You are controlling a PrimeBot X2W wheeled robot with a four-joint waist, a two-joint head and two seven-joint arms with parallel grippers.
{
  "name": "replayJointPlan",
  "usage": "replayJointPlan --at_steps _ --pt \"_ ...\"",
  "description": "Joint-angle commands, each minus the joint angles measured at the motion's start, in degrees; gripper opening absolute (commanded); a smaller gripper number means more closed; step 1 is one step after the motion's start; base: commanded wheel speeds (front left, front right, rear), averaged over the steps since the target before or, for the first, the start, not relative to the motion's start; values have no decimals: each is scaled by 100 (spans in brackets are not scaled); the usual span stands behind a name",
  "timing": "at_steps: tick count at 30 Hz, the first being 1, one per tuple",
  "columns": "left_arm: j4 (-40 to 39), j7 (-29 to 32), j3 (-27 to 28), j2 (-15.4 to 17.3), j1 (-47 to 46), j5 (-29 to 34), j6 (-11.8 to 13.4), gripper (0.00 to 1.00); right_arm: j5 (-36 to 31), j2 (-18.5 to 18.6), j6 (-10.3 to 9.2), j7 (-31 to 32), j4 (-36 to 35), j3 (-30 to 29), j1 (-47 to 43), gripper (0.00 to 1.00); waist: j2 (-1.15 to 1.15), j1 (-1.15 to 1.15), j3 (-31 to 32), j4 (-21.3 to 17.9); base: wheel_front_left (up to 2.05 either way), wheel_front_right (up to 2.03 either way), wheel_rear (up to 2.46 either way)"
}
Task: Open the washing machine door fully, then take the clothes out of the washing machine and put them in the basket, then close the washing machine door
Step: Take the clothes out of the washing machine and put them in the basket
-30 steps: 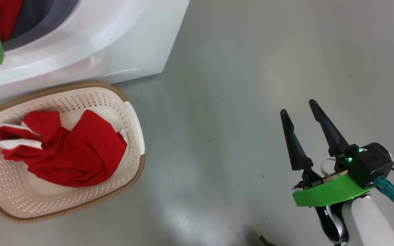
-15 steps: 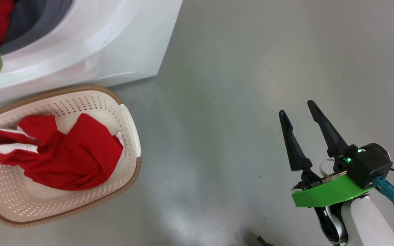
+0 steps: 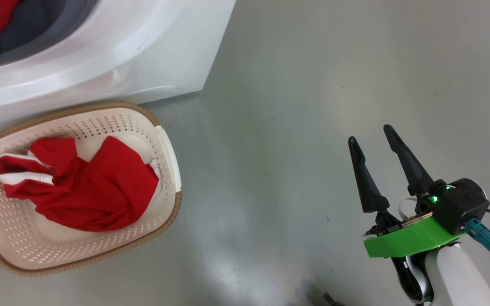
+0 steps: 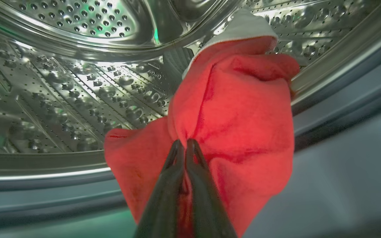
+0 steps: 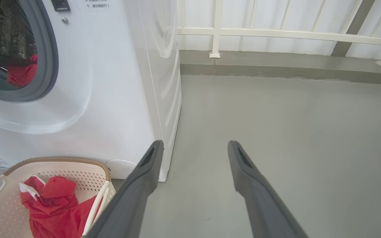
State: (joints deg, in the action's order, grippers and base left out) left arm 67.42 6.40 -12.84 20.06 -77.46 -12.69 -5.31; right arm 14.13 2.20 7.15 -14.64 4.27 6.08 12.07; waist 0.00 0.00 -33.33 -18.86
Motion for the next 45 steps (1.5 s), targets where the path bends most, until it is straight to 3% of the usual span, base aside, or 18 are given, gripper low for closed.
replayJointPlan --at_steps 1,22,45 --pt "-199 -222 49 275 -39 -61 59 0 68 67 34 -36 -107 69 -40 100 0 0 -17 47 0 0 0" --pt "-676 -1675 69 178 670 -353 -10 0 21 67 34 -36 -35 61 79 100 0 0 103 482 0 0 0" --pt "-2348 -2098 302 14 2469 -803 276 0 -127 67 34 -36 27 -132 6 100 0 0 708 866 0 0 0"
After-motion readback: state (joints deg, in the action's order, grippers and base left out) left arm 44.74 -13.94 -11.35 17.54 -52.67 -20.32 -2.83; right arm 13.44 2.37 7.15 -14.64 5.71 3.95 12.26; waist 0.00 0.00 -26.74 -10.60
